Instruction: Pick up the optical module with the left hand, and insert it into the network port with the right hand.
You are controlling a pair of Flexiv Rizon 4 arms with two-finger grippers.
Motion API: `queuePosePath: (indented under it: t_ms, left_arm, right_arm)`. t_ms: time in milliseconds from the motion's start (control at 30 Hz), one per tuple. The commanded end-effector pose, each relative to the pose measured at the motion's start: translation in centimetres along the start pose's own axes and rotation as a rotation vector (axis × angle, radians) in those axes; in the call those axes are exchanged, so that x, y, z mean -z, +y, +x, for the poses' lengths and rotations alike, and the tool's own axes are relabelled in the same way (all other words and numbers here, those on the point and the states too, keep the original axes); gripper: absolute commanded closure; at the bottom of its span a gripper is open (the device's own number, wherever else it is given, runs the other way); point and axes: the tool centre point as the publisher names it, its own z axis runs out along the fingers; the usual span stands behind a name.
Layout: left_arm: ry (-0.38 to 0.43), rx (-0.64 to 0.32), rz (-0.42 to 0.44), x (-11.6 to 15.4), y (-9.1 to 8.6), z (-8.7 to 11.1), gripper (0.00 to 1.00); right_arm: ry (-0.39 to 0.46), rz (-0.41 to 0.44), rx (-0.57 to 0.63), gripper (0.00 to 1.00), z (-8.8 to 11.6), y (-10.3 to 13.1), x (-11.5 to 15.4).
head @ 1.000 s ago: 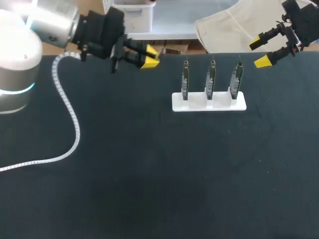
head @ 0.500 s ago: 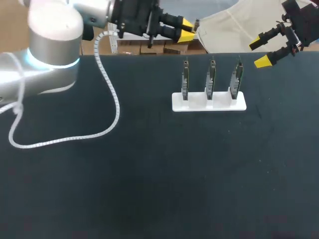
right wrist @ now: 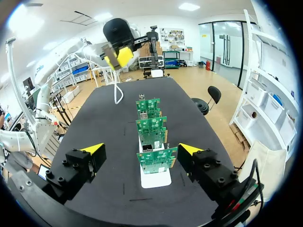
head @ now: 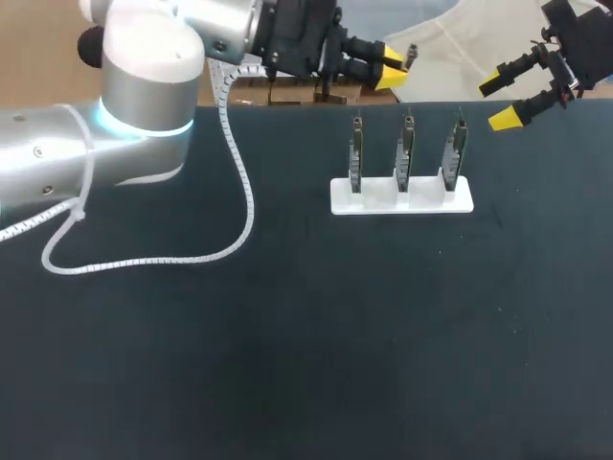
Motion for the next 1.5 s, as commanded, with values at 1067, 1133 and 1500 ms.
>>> queuePosePath:
  t_ms: [1067, 1133, 1500]
  left_arm:
    - [-0.13, 0.084, -0.172, -2.0, -0.7, 0.6, 1.0]
    - [-0.132, 0.077, -0.184, -2.5, -0.4, 0.1, 1.0]
    - [-0.159, 0.077, -0.133, -5.3, 1.9, -0.4, 1.0]
  right_arm:
    - [0.0, 0.005, 0.001, 0.0, 0.0, 0.2, 0.0]
    - [0.0, 0.005, 0.001, 0.0, 0.0, 0.2, 0.0]
    - [0.0, 0.005, 0.001, 0.0, 0.0, 0.2, 0.0]
